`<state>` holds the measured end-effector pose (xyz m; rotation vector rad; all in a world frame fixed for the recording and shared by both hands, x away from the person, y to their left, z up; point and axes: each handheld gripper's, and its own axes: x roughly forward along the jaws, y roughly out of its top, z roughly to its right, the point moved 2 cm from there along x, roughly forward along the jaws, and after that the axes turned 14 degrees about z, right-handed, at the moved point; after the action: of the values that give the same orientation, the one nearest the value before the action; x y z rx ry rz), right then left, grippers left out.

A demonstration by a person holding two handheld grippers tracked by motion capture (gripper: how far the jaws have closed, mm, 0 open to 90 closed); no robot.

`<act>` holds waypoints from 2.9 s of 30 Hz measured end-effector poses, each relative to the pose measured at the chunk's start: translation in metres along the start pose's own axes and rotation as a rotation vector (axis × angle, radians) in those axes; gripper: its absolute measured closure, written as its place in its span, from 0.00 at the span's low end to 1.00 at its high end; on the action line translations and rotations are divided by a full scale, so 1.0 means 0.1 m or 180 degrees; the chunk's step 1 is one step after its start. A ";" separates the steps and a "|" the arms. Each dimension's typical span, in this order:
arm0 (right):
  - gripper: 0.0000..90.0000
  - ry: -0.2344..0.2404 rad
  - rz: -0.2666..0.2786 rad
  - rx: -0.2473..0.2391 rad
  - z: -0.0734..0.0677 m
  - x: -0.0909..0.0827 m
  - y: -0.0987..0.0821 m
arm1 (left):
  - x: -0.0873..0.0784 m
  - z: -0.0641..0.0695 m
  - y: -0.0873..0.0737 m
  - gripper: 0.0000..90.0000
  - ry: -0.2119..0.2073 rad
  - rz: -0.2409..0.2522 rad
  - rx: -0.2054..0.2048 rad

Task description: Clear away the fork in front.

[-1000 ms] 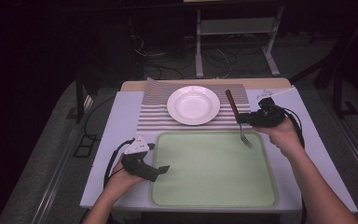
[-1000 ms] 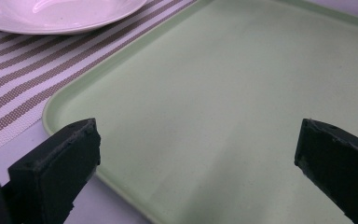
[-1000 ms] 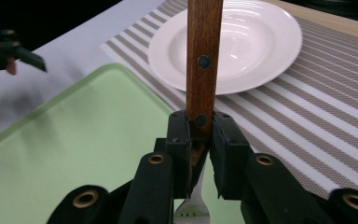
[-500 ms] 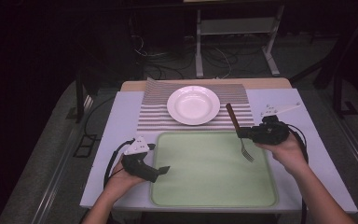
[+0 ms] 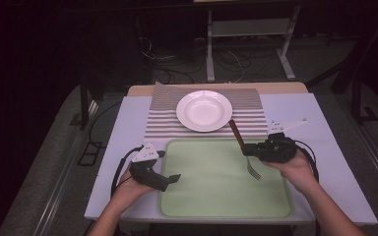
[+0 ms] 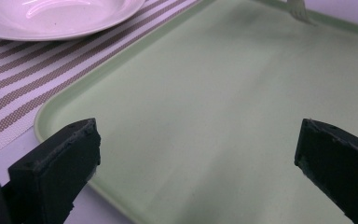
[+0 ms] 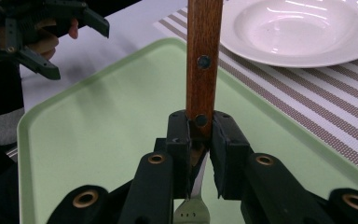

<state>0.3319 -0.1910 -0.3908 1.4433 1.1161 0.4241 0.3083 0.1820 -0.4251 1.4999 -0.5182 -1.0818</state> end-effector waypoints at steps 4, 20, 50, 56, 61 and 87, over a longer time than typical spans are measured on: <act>0.86 0.0008 -0.0016 -0.0013 0.00 0.02 -0.01 | 0.02 0.04 0.11 0.00 -0.0051 0.0131 -0.0061; 0.86 0.0020 0.0011 -0.0024 -0.02 0.04 -0.02 | 0.45 0.13 0.57 0.16 -0.0269 0.0392 -0.0157; 0.86 0.0118 0.0086 -0.0103 -0.19 0.19 0.00 | 1.04 0.39 0.95 0.56 -0.0576 0.0555 -0.0406; 0.86 0.0144 0.0134 -0.0128 -0.24 0.22 0.02 | 1.11 0.44 0.92 0.66 -0.0500 0.0589 -0.0447; 0.86 0.0149 0.0155 -0.0135 -0.26 0.25 0.03 | 1.11 0.43 0.90 0.72 -0.0483 0.0604 -0.0479; 0.20 0.0234 0.0426 -0.0192 -0.26 0.27 0.01 | 0.95 0.38 0.93 0.86 -0.0761 0.0607 -0.0336</act>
<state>0.3243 -0.1545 -0.3931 1.4640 1.0594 0.6046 0.3445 0.0619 -0.3671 1.2099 -0.7435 -1.1255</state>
